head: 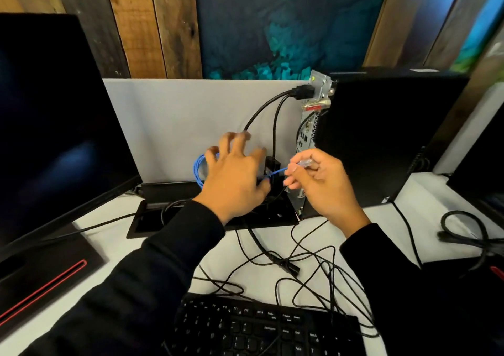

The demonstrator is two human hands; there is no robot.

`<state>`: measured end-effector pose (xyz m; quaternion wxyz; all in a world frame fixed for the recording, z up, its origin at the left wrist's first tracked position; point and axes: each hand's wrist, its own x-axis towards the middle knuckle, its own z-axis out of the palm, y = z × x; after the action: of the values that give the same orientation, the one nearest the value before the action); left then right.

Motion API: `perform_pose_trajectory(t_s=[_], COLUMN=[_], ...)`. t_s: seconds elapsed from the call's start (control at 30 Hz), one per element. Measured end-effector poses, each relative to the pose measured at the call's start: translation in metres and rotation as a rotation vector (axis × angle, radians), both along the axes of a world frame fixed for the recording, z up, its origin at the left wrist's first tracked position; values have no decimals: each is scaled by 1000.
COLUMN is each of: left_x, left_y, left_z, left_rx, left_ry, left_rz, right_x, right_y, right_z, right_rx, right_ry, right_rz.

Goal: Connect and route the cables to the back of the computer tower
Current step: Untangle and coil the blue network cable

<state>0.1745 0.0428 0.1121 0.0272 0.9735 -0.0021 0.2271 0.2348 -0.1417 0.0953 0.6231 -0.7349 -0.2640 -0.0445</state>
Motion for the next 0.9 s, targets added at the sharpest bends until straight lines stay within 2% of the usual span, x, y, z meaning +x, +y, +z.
perform_pose_trajectory(t_s=[0.1, 0.17, 0.27, 0.33, 0.43, 0.5, 0.57, 0.7, 0.9], left_x=[13, 20, 29, 33, 40, 42, 45, 56, 72], left_y=[-20, -27, -28, -25, -23, -25, -28, -30, -30], left_z=[6, 5, 0, -5, -11, -9, -6, 2, 8], left_rx=[-256, -385, -445, -493, -534, -539, -541, -520, -526], left_ry=[6, -22, -121, -152, -178, -186, -186, -196, -325], left_rz=[-319, -412, -480, -477, -414, -364, -336, -317, -261], right_x=[5, 8, 13, 14, 15, 20, 29, 48, 63], right_y=[1, -1, -8, -13, -19, -20, -19, -10, -9], right_z=[12, 17, 24, 28, 37, 44, 50, 63, 70], right_rx=[12, 18, 12, 6, 52, 8, -82, -201, -243], right_ry=[-62, -72, -98, -171, -425, -634, -762, -815, -824], right_rz=[37, 21, -26, -110, -327, -494, -594, -657, -650])
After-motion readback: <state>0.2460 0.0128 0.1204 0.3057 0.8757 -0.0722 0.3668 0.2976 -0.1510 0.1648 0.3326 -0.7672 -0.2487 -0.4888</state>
